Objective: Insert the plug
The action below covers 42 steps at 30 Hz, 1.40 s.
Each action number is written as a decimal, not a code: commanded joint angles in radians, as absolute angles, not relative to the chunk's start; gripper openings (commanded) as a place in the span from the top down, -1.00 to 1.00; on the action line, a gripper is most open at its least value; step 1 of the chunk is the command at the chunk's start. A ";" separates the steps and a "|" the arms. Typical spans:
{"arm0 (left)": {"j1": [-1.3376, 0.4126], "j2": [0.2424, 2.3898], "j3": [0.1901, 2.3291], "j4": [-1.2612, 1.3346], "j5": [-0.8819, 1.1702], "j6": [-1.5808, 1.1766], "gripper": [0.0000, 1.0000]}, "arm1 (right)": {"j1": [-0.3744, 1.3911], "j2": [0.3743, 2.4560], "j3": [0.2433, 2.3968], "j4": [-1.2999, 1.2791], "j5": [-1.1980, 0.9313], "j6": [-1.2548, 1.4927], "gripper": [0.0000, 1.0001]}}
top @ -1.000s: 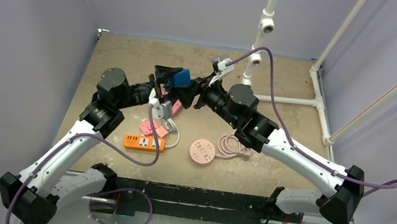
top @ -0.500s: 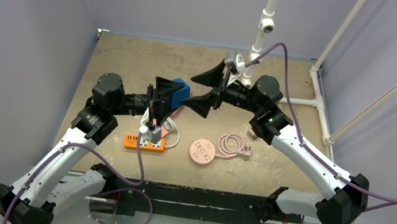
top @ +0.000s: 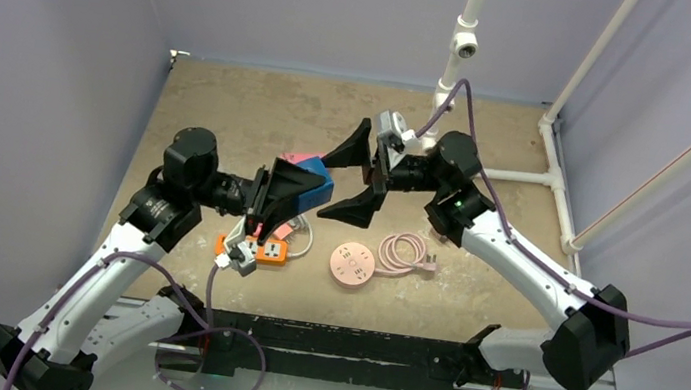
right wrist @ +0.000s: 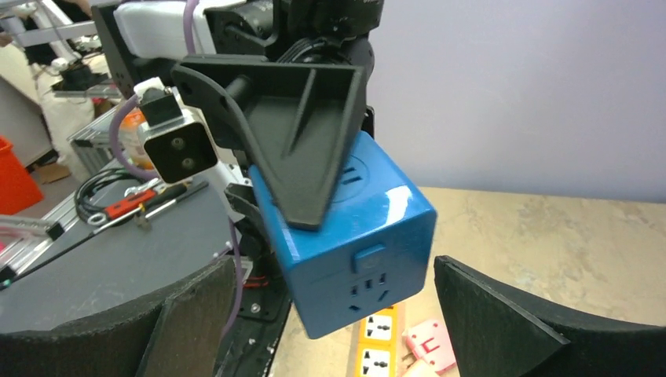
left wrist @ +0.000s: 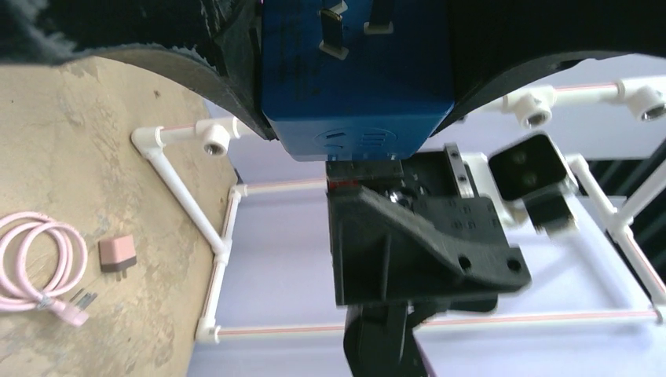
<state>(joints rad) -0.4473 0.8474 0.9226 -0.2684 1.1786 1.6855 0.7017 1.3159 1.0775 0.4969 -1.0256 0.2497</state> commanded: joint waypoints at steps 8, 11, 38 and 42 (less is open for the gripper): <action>-0.451 0.844 0.979 -0.408 1.337 1.935 1.00 | 0.654 1.340 1.124 0.508 -1.044 0.223 -0.98; -0.451 0.835 0.979 -0.423 1.349 1.946 1.00 | 0.595 1.322 1.136 0.480 -1.072 0.198 -0.98; -0.454 0.950 0.989 -0.369 1.480 2.038 1.00 | 0.679 1.343 1.033 0.824 -1.232 0.350 -0.98; -0.454 0.965 0.994 -0.355 1.476 2.038 1.00 | 0.710 1.348 1.030 0.837 -1.227 0.363 -0.96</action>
